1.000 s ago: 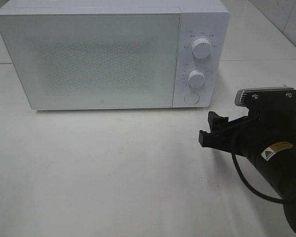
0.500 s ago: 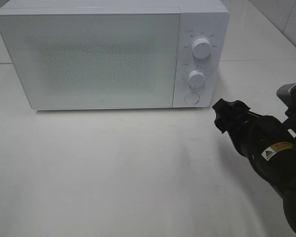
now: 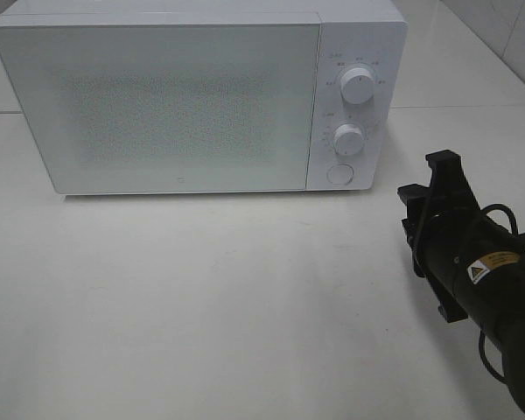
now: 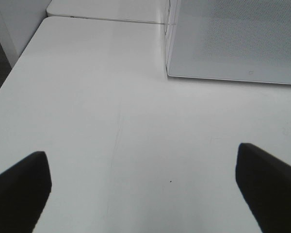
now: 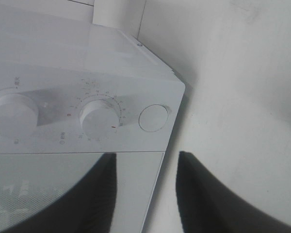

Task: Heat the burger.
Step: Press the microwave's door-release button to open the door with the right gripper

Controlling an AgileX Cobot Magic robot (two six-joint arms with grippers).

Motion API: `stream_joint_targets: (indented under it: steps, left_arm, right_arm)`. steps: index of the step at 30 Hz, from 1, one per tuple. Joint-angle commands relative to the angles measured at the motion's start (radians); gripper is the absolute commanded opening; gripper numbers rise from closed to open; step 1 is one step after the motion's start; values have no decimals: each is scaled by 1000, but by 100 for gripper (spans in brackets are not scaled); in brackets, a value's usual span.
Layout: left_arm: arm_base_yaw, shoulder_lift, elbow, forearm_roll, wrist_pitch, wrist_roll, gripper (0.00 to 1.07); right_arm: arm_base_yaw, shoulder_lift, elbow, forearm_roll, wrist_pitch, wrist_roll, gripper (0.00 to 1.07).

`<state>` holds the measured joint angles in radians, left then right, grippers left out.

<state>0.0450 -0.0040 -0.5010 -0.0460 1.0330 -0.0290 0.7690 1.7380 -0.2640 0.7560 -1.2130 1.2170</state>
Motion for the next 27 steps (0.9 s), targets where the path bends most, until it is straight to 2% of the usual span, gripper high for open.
stream_joint_targets:
  steps: [1,2,3,5,9,19,25,27]
  left_arm:
    - [4,-23,3,-7,-6,-1,98]
    - [4,-23,3,-7,-6,-1,98]
    - [4,-23,3,-7,-6,-1,98]
    - [4,-23,3,-7,-6,-1,98]
    - [4,-23,3,-7,-6,-1,98]
    - [4,-23,3,-7,-6,-1,98]
    - [4,-23,3,-7,-6,-1,98]
    - [4,-23,3,-7,-6,-1,98]
  right_arm:
    - [3,-3,-10,-12,-25,81,25]
    - [3,-3,-10,-12,-22,88,17]
    - [3,-3,-10,-12,-22,88,17]
    - [3,-3,-10,-11,-15,99,8]
    - [3,-3,-10,-14,-5,141,0]
    - [0,-3,-13,-12,87,222,0]
    - [-2,-2,-67,6,133,183,0]
    - [-28,9,-97,-9,177,157,0]
